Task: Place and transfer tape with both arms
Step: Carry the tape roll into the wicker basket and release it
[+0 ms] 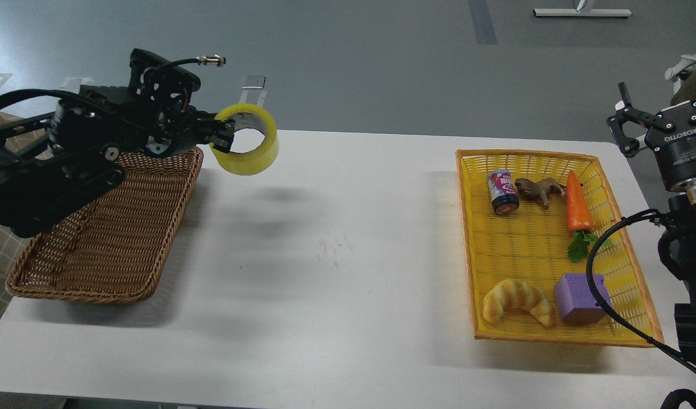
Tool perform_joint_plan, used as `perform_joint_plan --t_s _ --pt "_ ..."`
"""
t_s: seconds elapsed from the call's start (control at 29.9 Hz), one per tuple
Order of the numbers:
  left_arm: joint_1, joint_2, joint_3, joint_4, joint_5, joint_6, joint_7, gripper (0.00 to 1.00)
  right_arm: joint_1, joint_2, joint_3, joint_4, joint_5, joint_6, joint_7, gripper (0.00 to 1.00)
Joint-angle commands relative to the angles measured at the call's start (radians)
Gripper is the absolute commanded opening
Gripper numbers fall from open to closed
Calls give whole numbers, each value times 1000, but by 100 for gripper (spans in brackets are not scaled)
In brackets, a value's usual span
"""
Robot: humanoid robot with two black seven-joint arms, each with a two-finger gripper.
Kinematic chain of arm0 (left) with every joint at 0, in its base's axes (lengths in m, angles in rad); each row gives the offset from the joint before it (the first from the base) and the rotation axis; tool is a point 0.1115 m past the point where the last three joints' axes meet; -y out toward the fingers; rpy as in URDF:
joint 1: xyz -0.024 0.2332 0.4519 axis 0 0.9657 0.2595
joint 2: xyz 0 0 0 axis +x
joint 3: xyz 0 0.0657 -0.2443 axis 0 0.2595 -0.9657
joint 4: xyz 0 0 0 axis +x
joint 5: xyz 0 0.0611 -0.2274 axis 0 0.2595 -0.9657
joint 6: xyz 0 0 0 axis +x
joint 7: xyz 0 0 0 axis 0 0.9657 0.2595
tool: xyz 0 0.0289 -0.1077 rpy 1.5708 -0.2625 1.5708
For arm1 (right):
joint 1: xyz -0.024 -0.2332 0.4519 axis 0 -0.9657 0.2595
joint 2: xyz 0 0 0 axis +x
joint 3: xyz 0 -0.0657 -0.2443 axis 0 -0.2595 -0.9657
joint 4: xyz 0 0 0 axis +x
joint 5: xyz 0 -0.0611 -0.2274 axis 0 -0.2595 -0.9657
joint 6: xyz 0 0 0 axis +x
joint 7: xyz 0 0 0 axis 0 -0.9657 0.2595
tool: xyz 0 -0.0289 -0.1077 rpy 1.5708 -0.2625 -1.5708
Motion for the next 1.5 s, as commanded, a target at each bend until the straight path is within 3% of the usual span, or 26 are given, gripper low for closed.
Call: perform_joint_plan --t_s 0.0,0.47,1.17,1.47 --pt "5 65 9 1 -22 0 -12 0 2 2 0 0 -1 0 5 100" --pt "137 211 13 41 -24 0 -67 0 2 11 0 0 1 0 6 100" --pt "298 213 13 181 -99 2 -101 0 0 11 -2 0 1 0 6 100" --pt "349 211 13 190 -120 73 -109 0 -8 12 -2 0 1 0 6 100"
